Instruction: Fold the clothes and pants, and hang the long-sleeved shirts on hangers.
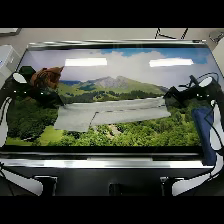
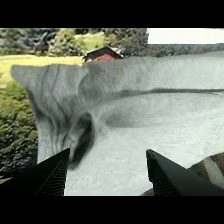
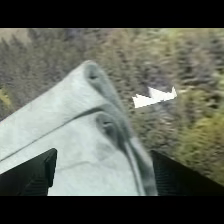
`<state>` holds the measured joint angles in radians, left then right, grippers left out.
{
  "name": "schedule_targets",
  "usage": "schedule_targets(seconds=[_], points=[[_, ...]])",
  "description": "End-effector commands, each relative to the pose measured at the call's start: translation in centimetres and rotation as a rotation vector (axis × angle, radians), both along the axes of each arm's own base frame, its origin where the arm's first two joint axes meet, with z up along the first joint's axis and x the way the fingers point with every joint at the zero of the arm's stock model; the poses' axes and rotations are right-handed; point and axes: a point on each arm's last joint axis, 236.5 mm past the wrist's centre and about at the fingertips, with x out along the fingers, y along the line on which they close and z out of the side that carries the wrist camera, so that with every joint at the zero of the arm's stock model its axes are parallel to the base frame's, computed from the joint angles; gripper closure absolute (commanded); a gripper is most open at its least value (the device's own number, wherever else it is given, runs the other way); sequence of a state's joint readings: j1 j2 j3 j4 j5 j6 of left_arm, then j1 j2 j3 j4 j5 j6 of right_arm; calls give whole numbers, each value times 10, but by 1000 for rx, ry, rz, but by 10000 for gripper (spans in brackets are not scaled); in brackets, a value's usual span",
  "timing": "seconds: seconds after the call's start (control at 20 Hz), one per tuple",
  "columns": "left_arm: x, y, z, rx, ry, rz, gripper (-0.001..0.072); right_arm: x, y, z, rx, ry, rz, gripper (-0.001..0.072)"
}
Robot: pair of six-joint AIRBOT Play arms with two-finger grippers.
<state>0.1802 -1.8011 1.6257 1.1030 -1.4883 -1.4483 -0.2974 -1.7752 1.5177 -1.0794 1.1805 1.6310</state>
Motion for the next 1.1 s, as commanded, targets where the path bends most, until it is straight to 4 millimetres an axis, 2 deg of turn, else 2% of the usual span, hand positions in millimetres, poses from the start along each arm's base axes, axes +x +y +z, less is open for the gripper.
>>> schedule_targets(seconds=[0.0, 0.1, 0.2, 0.3, 0.35, 0.4, 0.45, 0.5, 0.55, 0.6, 0.65, 0.75, 0.8, 0.85, 0.9, 1.05], points=[[2, 8, 34, 8, -71, 15, 166, -21, -10, -12, 41, 74, 39, -4], [3, 1, 57, 6, -124, 6, 167, -25, 9, -26, 110, 107, 84, -4], [4, -14, 81, -31, -181, -1, 168, -25, 26, -39, 173, 133, 92, 2], [13, -39, 106, -93, -264, -2, 171, -27, 47, -46, 216, 160, 119, 85], [22, -54, 118, -127, -318, 3, 192, -28, 57, -46, 224, 167, 138, 199], [32, -70, 125, -156, -362, 8, 192, -28, 64, -45, 224, 159, 161, 377], [40, -87, 128, -167, -399, 3, 192, -25, 69, -39, 239, 141, 172, 610], [45, -103, 126, -165, -426, -10, 207, -22, 75, -27, 271, 115, 176, 671], [49, -123, 123, -170, -443, -31, 329, -20, 81, -9, 294, 73, 198, 671], [50, -144, 116, -176, -447, -58, 485, -18, 85, 12, 301, 28, 219, 672], [48, -170, 105, -184, -442, -93, 532, -19, 91, 38, 310, -18, 243, 673], [34, -225, 74, -198, -395, -179, 532, -30, 108, 92, 302, -97, 309, 672], [20, -253, 53, -204, -345, -220, 533, -37, 117, 118, 284, -144, 341, 672], [4, -277, 33, -208, -284, -244, 592, -46, 127, 145, 264, -195, 377, 673], [-10, -295, 17, -208, -229, -254, 652, -55, 138, 171, 244, -247, 407, 673], [-46, -338, -21, -202, -117, -288, 666, -85, 167, 232, 219, -356, 450, 673]])
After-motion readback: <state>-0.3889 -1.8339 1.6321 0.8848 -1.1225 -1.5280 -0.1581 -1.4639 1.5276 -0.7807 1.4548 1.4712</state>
